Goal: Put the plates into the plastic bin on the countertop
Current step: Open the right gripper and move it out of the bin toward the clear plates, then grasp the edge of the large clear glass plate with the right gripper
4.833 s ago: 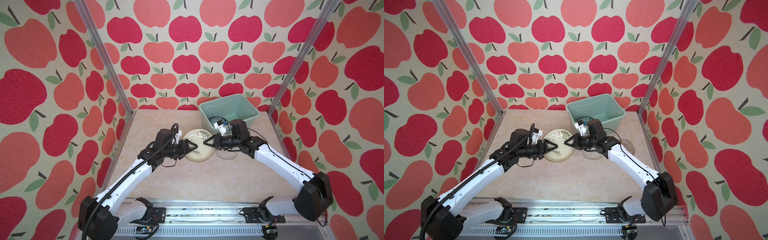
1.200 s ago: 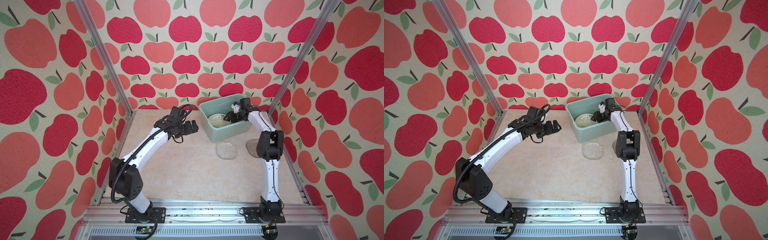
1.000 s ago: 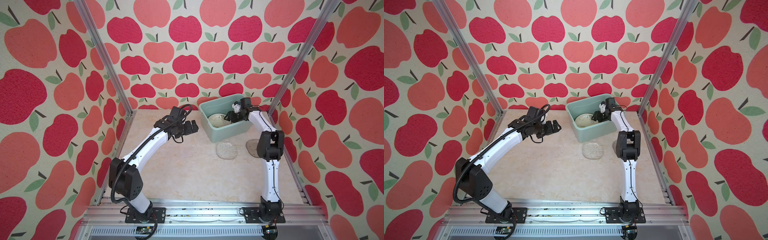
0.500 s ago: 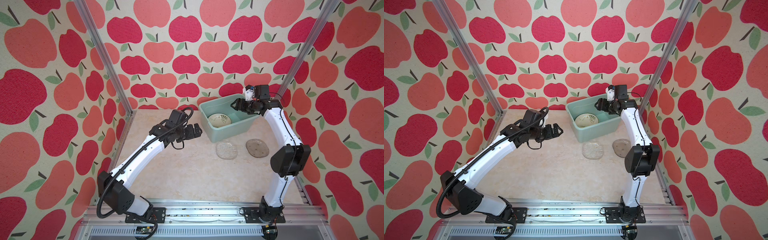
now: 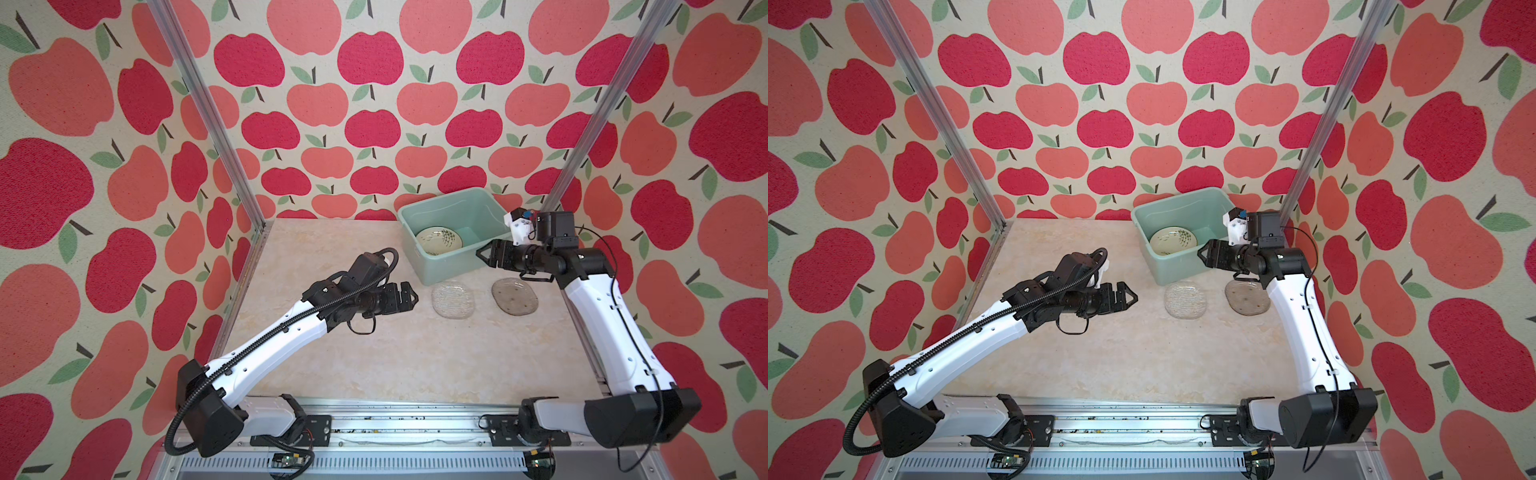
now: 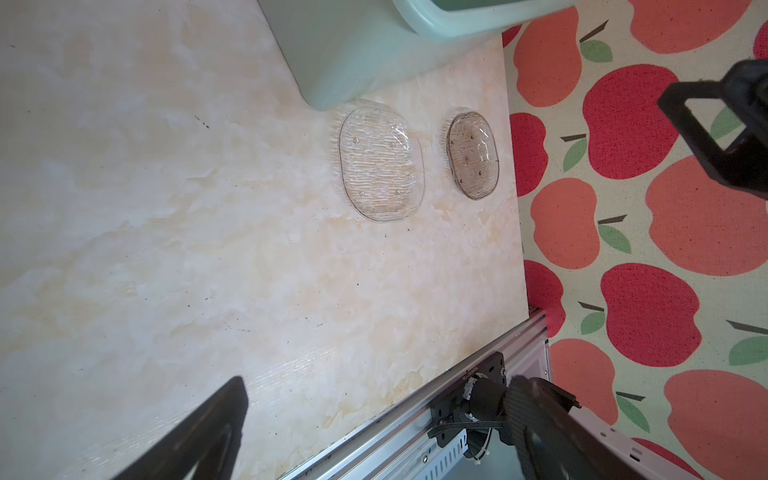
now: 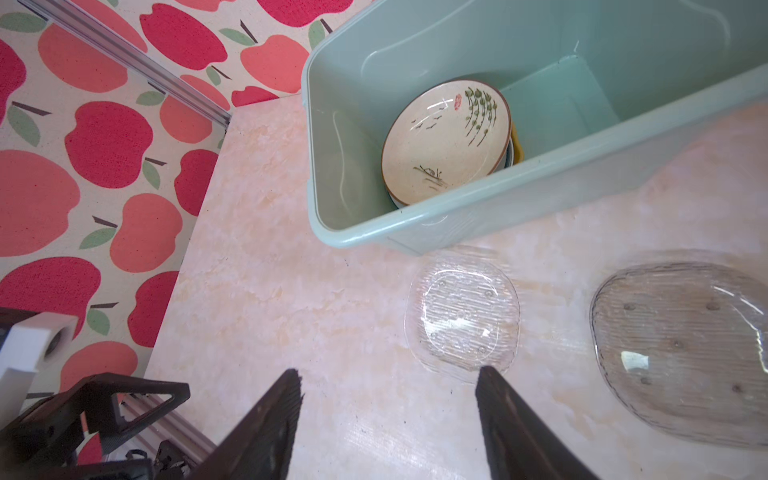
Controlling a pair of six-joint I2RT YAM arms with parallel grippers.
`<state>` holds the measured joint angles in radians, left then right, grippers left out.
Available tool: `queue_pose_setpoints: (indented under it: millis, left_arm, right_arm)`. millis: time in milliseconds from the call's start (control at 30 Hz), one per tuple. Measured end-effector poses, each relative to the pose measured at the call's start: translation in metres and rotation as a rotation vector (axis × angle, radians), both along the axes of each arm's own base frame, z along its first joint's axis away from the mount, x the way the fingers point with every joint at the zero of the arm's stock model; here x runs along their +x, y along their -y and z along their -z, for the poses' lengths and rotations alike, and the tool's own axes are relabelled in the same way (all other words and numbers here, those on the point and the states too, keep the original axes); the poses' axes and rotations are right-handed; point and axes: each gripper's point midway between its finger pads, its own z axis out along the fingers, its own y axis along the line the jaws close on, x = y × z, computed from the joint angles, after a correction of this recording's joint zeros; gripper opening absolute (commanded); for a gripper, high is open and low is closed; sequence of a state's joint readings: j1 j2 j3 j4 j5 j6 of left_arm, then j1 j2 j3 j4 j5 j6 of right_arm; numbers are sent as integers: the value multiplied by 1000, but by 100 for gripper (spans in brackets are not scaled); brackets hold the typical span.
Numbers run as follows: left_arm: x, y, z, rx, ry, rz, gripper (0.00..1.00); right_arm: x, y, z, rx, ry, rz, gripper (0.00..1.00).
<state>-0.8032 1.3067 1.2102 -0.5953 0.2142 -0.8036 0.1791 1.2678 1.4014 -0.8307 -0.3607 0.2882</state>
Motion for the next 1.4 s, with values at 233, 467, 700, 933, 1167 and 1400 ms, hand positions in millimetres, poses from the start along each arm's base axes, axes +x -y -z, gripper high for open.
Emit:
queue_pose_setpoints:
  millis: [233,467,700,933,1167,1400]
  left_arm:
    - [-7,10,9,-17,-6,16,99]
    - [-5,11,9,-25,-4,3,99]
    - [-3,7,15,-19,-18,-11,99]
    - [8,4,28,4,-50,-38,99]
    - [16,9,35,18,-71,-42,99]
    - [22,17,30,11,-72,-37,99]
  right_arm:
    - [-34,13,56,40,-141,40,66]
    - [-39,17,128,82,-304,108,62]
    - [-14,31,176,108,-385,187,56]
    - [5,40,216,106,-457,213,50]
    - [20,40,243,109,-499,197,45]
    - [30,33,258,139,-512,173,36]
